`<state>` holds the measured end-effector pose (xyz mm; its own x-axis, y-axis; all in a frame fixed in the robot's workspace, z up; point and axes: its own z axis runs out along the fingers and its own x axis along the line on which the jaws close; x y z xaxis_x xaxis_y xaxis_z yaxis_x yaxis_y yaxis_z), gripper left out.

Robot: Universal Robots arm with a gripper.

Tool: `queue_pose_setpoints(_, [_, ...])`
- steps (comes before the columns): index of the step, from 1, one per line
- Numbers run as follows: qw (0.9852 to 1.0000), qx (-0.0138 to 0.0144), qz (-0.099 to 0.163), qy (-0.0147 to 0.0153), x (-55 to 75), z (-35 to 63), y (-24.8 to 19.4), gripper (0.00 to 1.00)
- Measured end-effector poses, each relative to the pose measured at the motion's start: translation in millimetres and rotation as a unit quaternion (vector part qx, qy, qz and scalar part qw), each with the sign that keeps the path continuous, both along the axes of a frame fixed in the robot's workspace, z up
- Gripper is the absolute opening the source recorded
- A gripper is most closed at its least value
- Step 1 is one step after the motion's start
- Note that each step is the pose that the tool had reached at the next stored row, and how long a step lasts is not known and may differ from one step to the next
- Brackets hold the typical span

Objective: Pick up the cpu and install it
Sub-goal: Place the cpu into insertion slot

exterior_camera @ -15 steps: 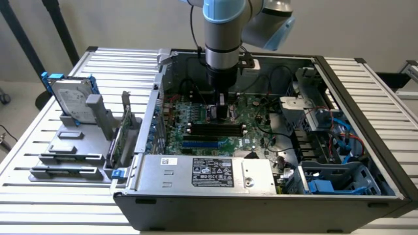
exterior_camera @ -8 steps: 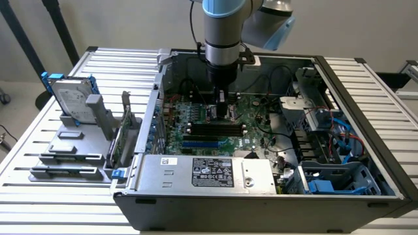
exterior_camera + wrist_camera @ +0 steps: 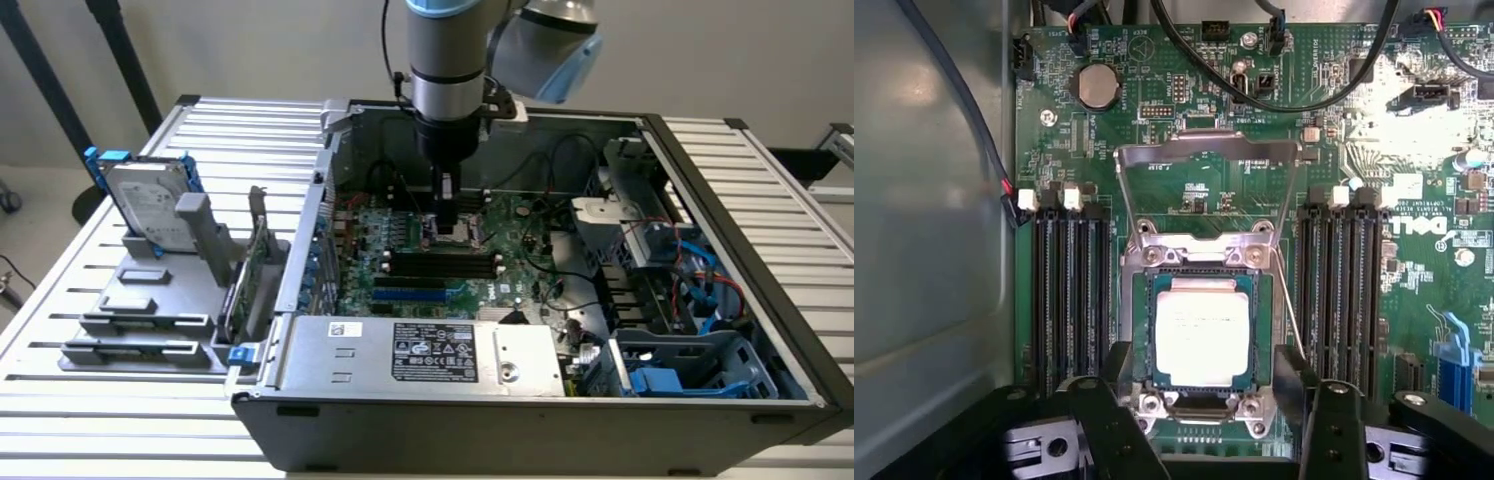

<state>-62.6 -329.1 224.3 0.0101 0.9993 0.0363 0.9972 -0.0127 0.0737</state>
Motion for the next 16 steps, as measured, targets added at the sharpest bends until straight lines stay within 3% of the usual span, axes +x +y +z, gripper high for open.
queue_pose_setpoints(2, [1.0000, 0.0013, 0.000, 0.0000, -2.6, 2.3, 0.0, 0.53])
queue_pose_setpoints(3, [1.0000, 0.0020, 0.000, -0.0001, -3.9, 3.0, 0.0, 0.53])
queue_pose_setpoints(9, [1.0000, 0.0039, 0.000, 0.0003, -14.8, 4.3, 0.1, 0.24])
queue_pose_setpoints(10, [1.0000, 0.0039, 0.000, 0.0010, -16.6, 4.3, 0.1, 0.24])
queue_pose_setpoints(12, [1.0000, 0.0040, 0.000, 0.0033, -19.4, 4.2, 0.1, 0.13])
queue_pose_setpoints(13, [1.0000, 0.0039, 0.000, 0.0056, -20.5, 4.3, 0.1, 0.13])
queue_pose_setpoints(16, [0.9999, 0.0039, 0.000, 0.0164, -22.6, 4.4, 0.0, 0.11])
